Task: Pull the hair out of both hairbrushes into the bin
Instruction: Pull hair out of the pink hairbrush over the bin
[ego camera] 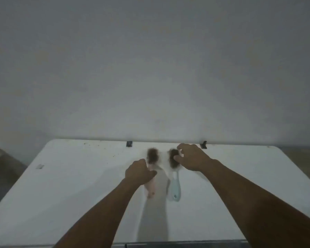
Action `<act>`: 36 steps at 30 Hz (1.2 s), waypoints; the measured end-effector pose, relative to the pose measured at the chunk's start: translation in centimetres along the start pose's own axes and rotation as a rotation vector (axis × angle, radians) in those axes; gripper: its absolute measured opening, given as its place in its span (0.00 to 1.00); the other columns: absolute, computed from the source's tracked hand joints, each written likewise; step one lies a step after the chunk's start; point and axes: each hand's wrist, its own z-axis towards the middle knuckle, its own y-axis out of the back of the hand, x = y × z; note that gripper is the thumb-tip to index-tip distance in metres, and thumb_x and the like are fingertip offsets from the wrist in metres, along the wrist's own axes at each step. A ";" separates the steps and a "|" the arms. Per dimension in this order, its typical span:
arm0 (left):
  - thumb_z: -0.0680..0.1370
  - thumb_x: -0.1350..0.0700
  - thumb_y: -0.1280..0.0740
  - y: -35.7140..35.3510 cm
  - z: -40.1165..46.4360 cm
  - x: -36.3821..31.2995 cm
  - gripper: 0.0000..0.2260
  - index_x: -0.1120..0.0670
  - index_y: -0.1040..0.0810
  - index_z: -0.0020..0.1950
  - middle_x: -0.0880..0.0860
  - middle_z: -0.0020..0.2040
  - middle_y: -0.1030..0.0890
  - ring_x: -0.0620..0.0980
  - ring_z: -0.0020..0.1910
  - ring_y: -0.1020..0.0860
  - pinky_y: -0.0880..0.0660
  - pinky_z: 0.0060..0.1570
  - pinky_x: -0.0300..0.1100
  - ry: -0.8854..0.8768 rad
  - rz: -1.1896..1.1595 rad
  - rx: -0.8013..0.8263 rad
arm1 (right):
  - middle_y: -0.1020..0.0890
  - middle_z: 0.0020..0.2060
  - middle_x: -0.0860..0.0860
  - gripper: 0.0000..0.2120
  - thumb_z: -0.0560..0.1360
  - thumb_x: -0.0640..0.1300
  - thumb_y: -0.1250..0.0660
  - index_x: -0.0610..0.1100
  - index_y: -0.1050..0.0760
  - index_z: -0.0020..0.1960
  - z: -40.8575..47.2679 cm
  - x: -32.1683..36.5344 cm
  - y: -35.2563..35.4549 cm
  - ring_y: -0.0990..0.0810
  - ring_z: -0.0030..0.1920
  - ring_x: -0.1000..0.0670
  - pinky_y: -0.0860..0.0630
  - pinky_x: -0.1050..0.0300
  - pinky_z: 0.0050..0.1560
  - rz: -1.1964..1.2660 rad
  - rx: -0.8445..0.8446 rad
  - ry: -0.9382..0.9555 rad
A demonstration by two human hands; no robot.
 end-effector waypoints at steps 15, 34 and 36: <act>0.71 0.48 0.33 -4.8 0.0 0.3 0.15 0.55 0.29 0.53 0.53 0.52 0.21 0.57 0.51 0.20 0.25 0.49 0.46 0.055 -0.044 -0.077 | 0.21 0.61 0.43 0.19 0.75 0.45 0.33 0.42 0.26 0.65 5.2 1.0 -6.3 0.22 0.59 0.44 0.26 0.52 0.61 0.100 0.081 0.003; 0.69 0.58 0.32 -3.8 -0.5 2.7 0.10 0.55 0.33 0.42 0.49 0.36 0.27 0.52 0.36 0.29 0.37 0.30 0.42 -0.004 -0.337 -0.092 | 0.19 0.52 0.47 0.15 0.71 0.42 0.28 0.43 0.23 0.56 7.0 3.4 -9.0 0.16 0.47 0.43 0.17 0.49 0.47 0.639 -0.024 -0.333; 0.69 0.59 0.32 -3.5 -1.0 2.6 0.11 0.55 0.35 0.41 0.48 0.34 0.30 0.50 0.31 0.32 0.39 0.29 0.42 -0.042 -0.354 -0.084 | 0.20 0.47 0.47 0.15 0.70 0.42 0.28 0.44 0.27 0.54 6.5 3.3 -8.5 0.16 0.40 0.43 0.18 0.53 0.36 0.769 -0.069 -0.432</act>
